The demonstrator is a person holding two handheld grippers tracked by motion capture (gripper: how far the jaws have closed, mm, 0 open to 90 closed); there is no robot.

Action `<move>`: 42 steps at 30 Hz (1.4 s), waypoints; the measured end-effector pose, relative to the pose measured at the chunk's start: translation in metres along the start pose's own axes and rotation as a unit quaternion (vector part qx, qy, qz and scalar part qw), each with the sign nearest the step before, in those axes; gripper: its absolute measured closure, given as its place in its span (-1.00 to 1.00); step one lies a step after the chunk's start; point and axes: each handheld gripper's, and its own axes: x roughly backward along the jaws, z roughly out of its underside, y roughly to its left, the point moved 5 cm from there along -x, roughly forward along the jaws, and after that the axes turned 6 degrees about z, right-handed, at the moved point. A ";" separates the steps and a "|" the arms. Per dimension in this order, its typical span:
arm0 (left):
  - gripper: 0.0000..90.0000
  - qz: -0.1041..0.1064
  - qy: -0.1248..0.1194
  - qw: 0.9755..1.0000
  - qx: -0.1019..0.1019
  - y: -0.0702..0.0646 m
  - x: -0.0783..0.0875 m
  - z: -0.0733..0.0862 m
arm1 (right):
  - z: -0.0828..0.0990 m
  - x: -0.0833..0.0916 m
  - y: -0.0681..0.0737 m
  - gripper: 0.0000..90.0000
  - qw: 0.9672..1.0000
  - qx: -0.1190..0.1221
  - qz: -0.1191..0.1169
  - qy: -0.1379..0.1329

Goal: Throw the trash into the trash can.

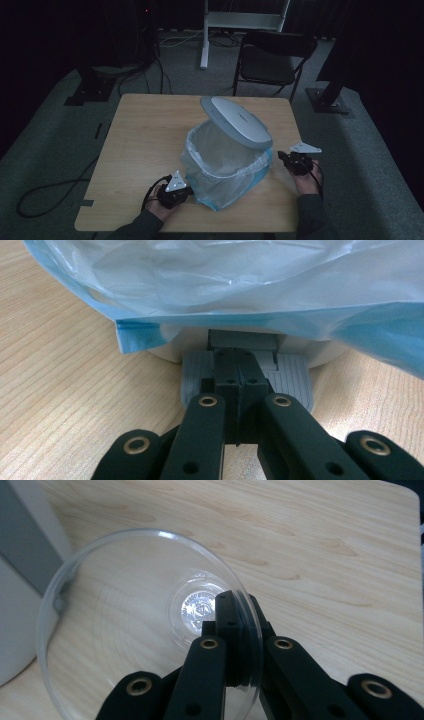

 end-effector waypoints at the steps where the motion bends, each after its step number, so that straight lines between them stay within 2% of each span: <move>1: 1.00 0.000 0.002 1.000 -0.002 0.000 0.000 0.000 | 0.001 0.002 0.001 1.00 1.000 -0.001 -0.002 0.000; 18: 1.00 0.000 0.002 1.000 -0.002 0.000 0.000 0.000 | 0.024 0.034 0.023 1.00 1.000 0.016 -0.016 -0.015; 26: 1.00 -0.001 0.002 1.000 -0.002 0.000 0.000 0.000 | 0.032 0.051 0.035 1.00 0.999 0.027 -0.036 -0.023; 33: 1.00 -0.001 0.002 1.000 -0.002 0.000 0.000 0.000 | 0.033 0.065 0.050 1.00 0.997 0.040 -0.056 -0.039; 42: 1.00 -0.001 0.002 1.000 -0.002 0.000 0.000 0.000 | 0.032 0.080 0.068 1.00 0.992 0.063 -0.095 -0.054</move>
